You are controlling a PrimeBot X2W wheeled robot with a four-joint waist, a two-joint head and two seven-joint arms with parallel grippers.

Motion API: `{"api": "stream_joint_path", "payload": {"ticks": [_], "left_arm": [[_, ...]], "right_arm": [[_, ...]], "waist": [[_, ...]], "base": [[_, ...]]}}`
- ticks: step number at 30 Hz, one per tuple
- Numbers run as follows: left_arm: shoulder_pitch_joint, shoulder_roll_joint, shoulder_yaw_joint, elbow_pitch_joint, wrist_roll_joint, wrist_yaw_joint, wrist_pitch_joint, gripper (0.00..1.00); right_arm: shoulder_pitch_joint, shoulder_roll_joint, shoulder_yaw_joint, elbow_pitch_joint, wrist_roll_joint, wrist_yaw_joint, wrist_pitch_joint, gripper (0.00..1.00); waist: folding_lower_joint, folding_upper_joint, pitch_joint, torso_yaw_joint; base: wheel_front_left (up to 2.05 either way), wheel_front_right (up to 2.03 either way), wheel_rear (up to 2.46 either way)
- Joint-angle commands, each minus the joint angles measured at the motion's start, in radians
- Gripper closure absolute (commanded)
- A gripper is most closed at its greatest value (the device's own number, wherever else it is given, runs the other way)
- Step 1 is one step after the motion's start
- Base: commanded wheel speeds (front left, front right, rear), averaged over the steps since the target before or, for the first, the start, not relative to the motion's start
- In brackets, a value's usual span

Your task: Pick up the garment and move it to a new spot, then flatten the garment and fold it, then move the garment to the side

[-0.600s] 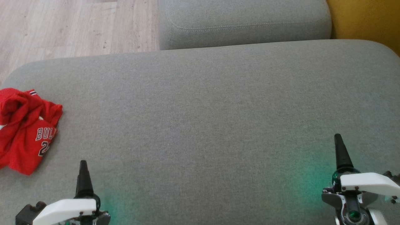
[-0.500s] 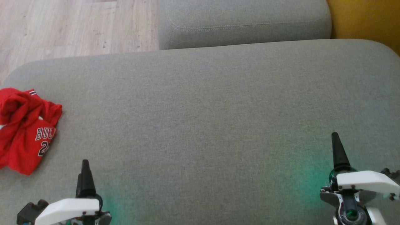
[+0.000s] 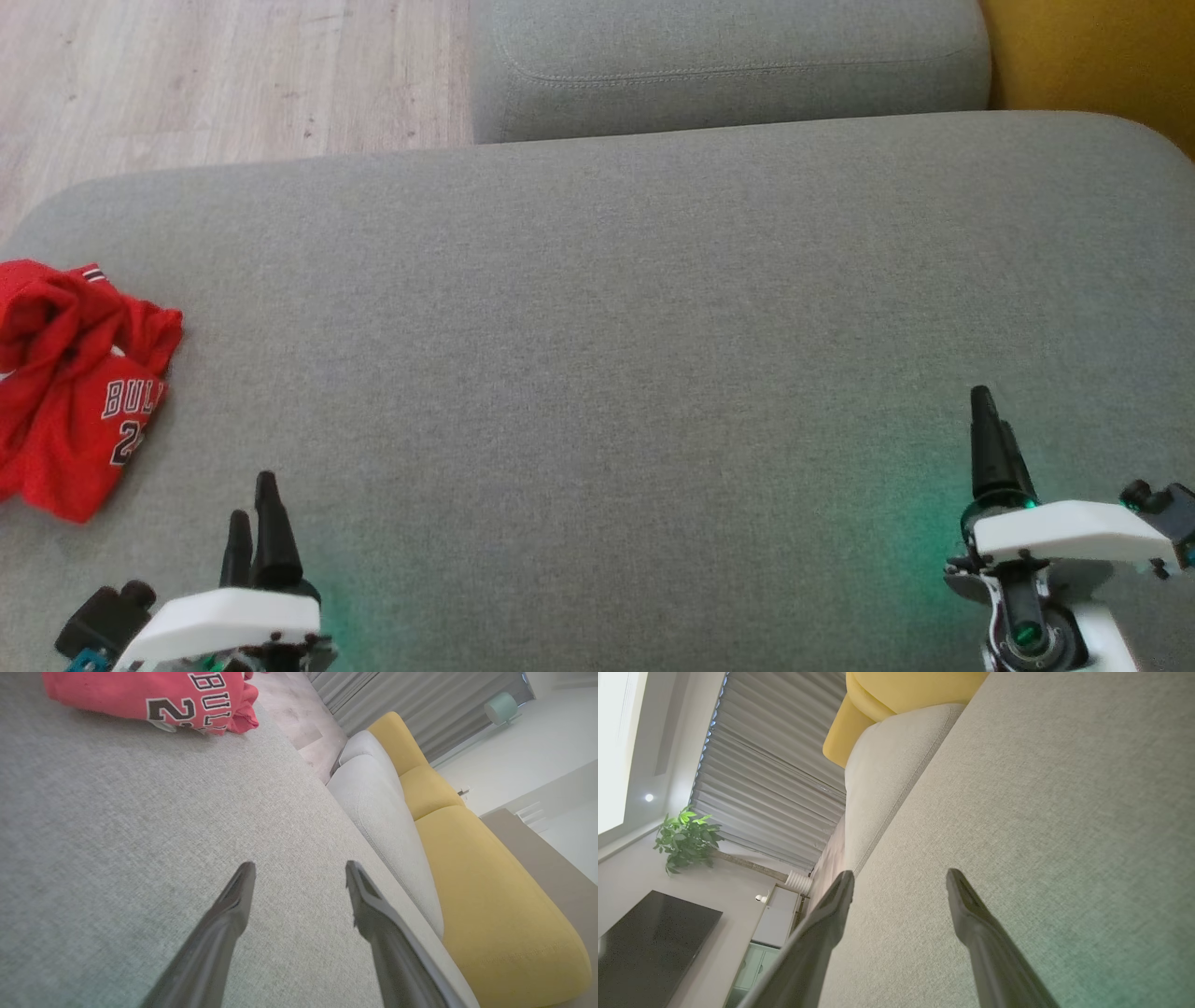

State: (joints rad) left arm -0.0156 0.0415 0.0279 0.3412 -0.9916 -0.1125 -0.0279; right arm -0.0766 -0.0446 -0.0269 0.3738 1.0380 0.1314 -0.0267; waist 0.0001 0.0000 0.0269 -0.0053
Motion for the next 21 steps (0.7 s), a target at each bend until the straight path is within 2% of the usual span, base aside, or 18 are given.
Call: {"api": "stream_joint_path", "payload": {"ticks": [1, 21], "left_arm": [[-0.042, 0.013, 0.002, -0.031, 0.049, 0.008, -0.015, 0.0], [-0.036, 0.02, -0.025, -0.019, 0.29, 0.048, -0.071, 0.0]], "right_arm": [[-0.063, -0.015, 0.019, -0.024, -0.05, 0.0, -0.017, 0.0], [-0.071, -0.013, 0.04, 0.007, -0.301, 0.0, -0.073, 0.0]], "waist": [[-0.0001, 0.0, 0.001, -0.001], [-0.0001, 0.0, 0.01, 0.002]], "base": [[0.0, 0.0, 0.0], [0.0, 0.0, 0.0]]}}
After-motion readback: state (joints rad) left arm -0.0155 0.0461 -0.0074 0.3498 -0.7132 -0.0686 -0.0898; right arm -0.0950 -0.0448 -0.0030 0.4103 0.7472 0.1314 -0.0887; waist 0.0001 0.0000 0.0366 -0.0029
